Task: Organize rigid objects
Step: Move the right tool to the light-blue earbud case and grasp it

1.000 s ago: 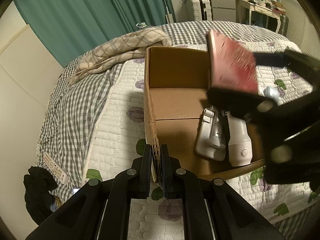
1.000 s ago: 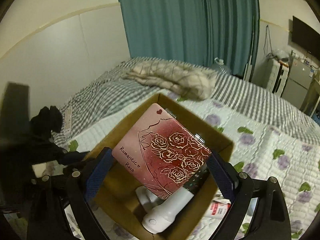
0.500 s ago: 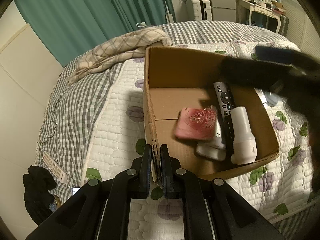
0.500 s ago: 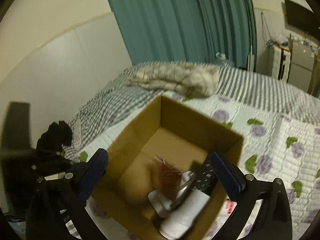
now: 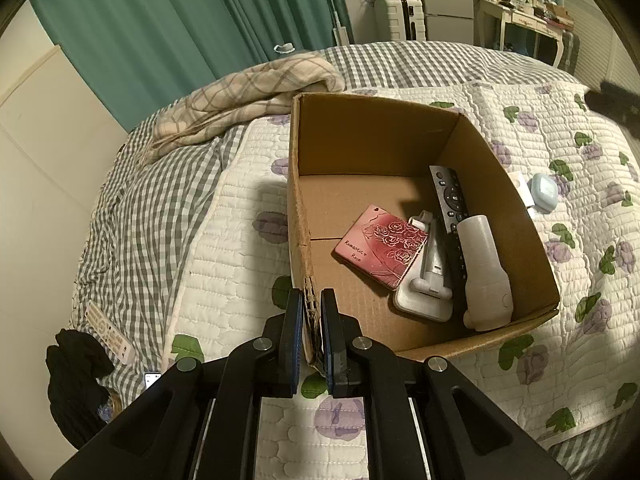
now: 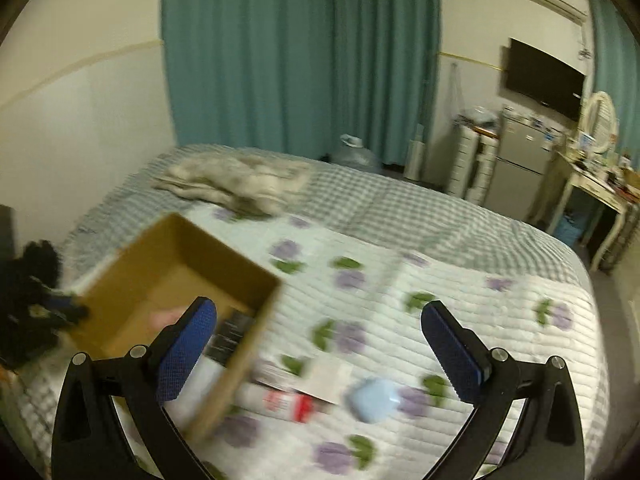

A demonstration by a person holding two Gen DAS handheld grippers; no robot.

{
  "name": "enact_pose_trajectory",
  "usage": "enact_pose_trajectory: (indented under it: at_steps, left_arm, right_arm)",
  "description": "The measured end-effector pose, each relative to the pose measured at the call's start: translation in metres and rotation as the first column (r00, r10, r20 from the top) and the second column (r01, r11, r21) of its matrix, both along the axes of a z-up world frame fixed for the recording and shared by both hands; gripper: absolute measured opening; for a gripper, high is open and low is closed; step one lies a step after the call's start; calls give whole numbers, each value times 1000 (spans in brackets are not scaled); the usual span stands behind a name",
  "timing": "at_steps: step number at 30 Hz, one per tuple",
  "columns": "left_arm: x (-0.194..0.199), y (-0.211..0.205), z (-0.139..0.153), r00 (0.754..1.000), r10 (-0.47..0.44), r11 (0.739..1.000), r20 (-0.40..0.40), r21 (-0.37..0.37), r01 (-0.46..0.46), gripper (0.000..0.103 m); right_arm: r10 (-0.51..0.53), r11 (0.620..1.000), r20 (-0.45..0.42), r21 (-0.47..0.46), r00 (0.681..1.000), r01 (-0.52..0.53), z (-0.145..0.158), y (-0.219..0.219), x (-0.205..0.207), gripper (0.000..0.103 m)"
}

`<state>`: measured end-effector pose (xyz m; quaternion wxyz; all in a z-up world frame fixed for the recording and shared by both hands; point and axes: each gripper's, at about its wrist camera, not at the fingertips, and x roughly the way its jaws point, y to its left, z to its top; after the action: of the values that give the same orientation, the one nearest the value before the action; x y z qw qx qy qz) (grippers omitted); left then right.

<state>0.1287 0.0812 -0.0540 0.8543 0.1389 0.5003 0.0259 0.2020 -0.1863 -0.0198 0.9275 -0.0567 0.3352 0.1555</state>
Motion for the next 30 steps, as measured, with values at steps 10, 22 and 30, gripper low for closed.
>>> enact_pose_trajectory:
  at_steps: [10, 22, 30]
  left_arm:
    - [-1, -1, 0, 1000, 5, 1000, -5, 5, -5, 7]
    - [1, -5, 0, 1000, 11, 1000, -7, 24, -11, 8]
    - [1, -6, 0, 1000, 9, 999, -5, 31, -9, 7]
  right_arm:
    - [-8, 984, -123, -178, 992, -14, -100, -36, 24, 103]
    - [-26, 990, -301, -141, 953, -18, -153, -48, 43, 87]
    - [19, 983, -335, -164, 942, -78, -163, -33, 46, 76]
